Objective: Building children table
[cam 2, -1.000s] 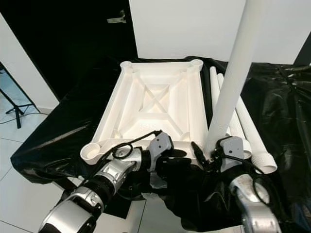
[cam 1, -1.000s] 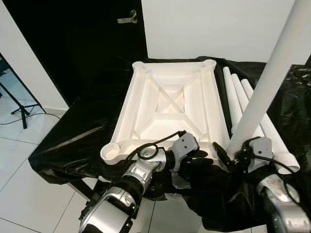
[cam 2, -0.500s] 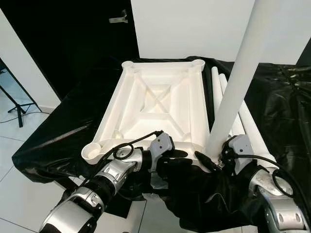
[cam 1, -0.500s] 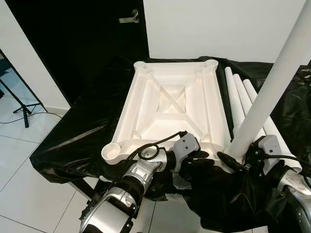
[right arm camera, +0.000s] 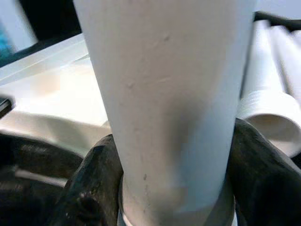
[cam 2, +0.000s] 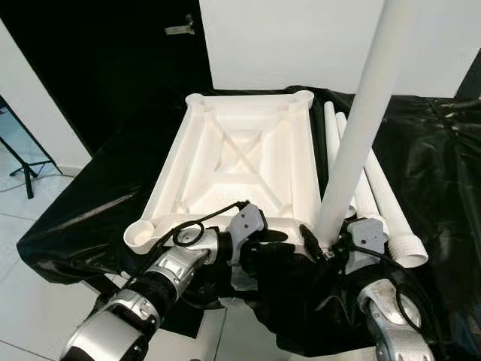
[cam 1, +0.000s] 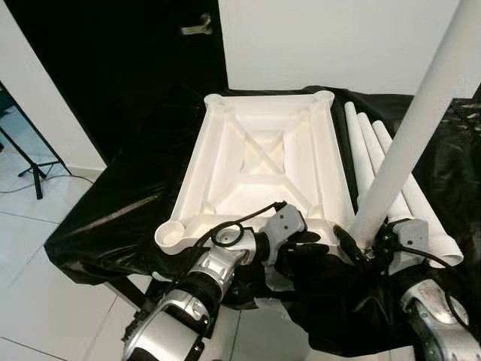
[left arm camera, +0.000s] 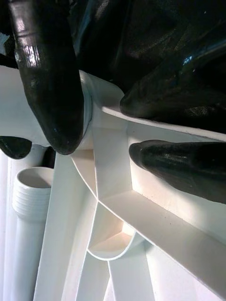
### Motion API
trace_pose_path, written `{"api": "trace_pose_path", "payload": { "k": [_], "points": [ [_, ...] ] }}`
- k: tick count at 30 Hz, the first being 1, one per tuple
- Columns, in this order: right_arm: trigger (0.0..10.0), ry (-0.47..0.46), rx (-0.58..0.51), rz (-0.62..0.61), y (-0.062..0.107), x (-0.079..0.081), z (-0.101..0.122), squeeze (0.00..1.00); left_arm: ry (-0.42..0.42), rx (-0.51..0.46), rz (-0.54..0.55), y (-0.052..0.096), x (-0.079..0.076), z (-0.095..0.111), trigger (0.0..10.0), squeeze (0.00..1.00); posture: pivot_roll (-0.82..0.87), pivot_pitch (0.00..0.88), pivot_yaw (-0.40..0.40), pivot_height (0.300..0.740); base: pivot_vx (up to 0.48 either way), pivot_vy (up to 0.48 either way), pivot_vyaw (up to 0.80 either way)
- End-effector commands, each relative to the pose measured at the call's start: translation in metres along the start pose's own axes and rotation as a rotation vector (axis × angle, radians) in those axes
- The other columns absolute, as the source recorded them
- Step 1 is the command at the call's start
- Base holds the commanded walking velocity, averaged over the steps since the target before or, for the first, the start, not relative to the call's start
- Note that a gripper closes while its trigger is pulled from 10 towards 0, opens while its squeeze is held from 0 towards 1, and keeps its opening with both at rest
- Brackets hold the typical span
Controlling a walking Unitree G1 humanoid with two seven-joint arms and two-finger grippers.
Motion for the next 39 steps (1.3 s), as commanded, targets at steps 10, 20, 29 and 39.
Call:
{"api": "trace_pose_path", "payload": {
  "k": [10, 20, 29, 39],
  "points": [
    [0.0, -0.010, 0.020, -0.232, 0.006, -0.003, -0.009, 0.00, 0.120, 0.119, -0.182, -0.001, -0.025, -0.036, 10.0, 0.00, 0.07, 0.000, 0.054, 0.740, 0.000, 0.000, 0.00],
    [10.0, -0.017, -0.044, 0.064, -0.008, 0.005, 0.002, 1.00, 0.122, 0.114, -0.186, -0.004, -0.026, -0.035, 10.0, 0.00, 0.06, 0.000, 0.046, 0.740, 0.000, 0.000, 0.00],
    [10.0, 0.039, 0.004, 0.428, -0.012, -0.003, 0.009, 0.00, 0.127, 0.106, -0.190, -0.007, -0.028, -0.034, 10.0, 0.00, 0.06, 0.000, 0.037, 0.740, 0.000, 0.000, 0.00],
    [10.0, 0.004, 0.071, 0.450, -0.007, -0.010, -0.004, 0.00, 0.132, 0.106, -0.182, -0.005, -0.028, -0.036, 10.0, 0.00, 0.07, 0.000, 0.037, 0.740, 0.000, 0.000, 0.00]
  ]
}}
Point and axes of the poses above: a point about 5 cm out from each wrist's last joint towards the gripper, its own y axis pointing back from the gripper into the wrist, its own z axis along the axis of the wrist's last joint, x = y × z, the point moved 1 cm from there along -y, pointing out of the wrist towards the gripper, and after that the axes turned 6 degrees about y, right-handed, at the moved point
